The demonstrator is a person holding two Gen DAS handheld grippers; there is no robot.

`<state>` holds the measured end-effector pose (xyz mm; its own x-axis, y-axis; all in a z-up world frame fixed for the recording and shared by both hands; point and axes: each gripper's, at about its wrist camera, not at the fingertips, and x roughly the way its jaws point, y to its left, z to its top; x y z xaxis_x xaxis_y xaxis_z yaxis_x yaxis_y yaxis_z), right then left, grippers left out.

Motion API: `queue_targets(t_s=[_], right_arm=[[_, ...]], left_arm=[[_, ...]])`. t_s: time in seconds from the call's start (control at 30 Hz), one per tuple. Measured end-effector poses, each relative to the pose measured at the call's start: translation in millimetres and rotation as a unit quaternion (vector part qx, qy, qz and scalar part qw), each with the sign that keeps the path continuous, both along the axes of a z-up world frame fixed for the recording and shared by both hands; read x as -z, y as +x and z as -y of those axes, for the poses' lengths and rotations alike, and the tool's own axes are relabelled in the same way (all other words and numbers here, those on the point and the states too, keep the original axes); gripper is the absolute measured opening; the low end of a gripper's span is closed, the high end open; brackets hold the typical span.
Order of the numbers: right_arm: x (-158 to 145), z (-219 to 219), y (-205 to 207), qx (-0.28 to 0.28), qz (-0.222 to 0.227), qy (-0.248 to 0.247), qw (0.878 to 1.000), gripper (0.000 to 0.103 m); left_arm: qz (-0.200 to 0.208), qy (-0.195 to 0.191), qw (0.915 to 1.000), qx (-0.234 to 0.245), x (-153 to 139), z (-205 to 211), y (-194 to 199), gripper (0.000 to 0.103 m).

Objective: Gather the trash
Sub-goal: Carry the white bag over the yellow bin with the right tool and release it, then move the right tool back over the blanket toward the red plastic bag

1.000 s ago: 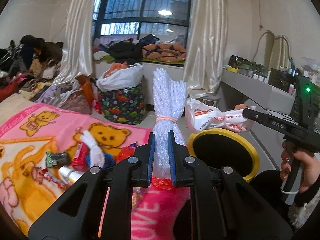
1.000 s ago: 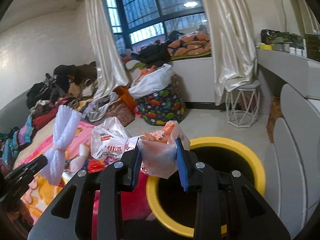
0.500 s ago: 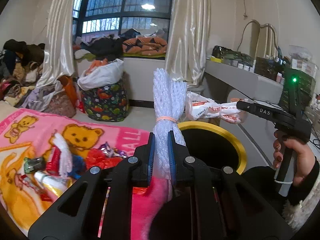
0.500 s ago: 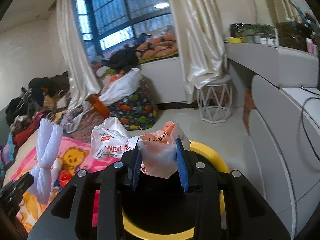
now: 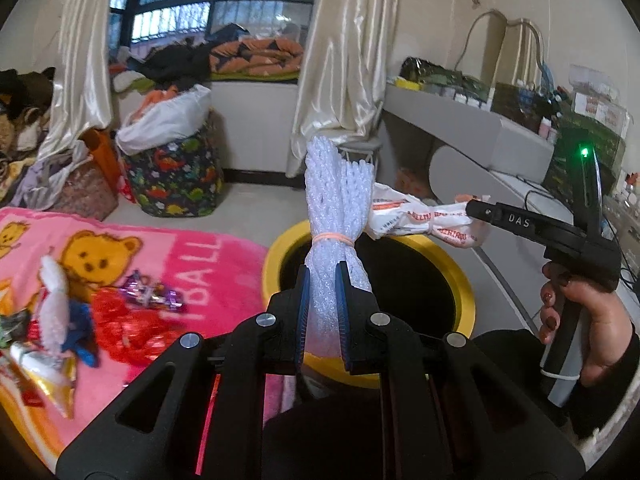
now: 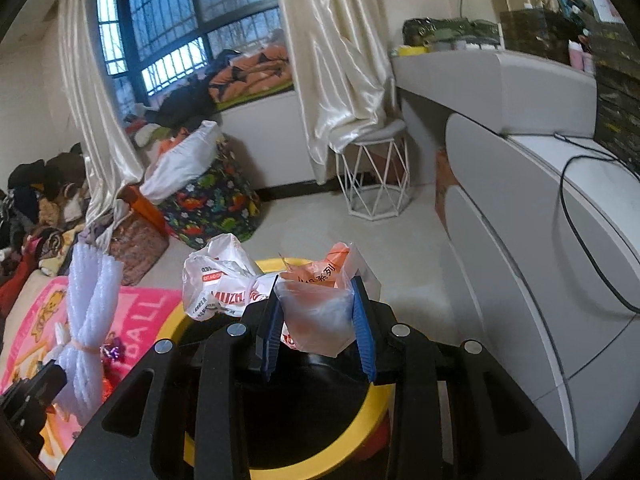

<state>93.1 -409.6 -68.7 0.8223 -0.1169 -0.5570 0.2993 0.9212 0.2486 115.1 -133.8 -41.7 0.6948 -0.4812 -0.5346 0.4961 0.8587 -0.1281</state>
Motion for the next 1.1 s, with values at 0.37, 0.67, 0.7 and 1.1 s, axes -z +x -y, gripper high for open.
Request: queue_targets(t_s=[0.37, 0.67, 0.7, 1.1], right_arm=[[12, 11, 6, -0.010, -0.006, 0.042, 0.999, 0.069], [1, -10, 1, -0.042, 0.032, 0.032, 0.998, 0.080], [-2, -14, -1, -0.048, 0.038, 0.028, 0.998, 0.081], [-26, -54, -9, -0.112, 0.080, 0.008, 0.990, 0.085]], left_arm=[[-0.034, 0.006, 0.9994, 0.006, 22, 17, 22, 0.068], [-0.009, -0.006, 0.9983, -0.057, 12, -15, 9, 0.092], [-0.004, -0.006, 0.9981, -0.061, 10, -18, 7, 0.092], [0.045, -0.017, 0.9919, -0.118, -18, -63, -11, 0.092]])
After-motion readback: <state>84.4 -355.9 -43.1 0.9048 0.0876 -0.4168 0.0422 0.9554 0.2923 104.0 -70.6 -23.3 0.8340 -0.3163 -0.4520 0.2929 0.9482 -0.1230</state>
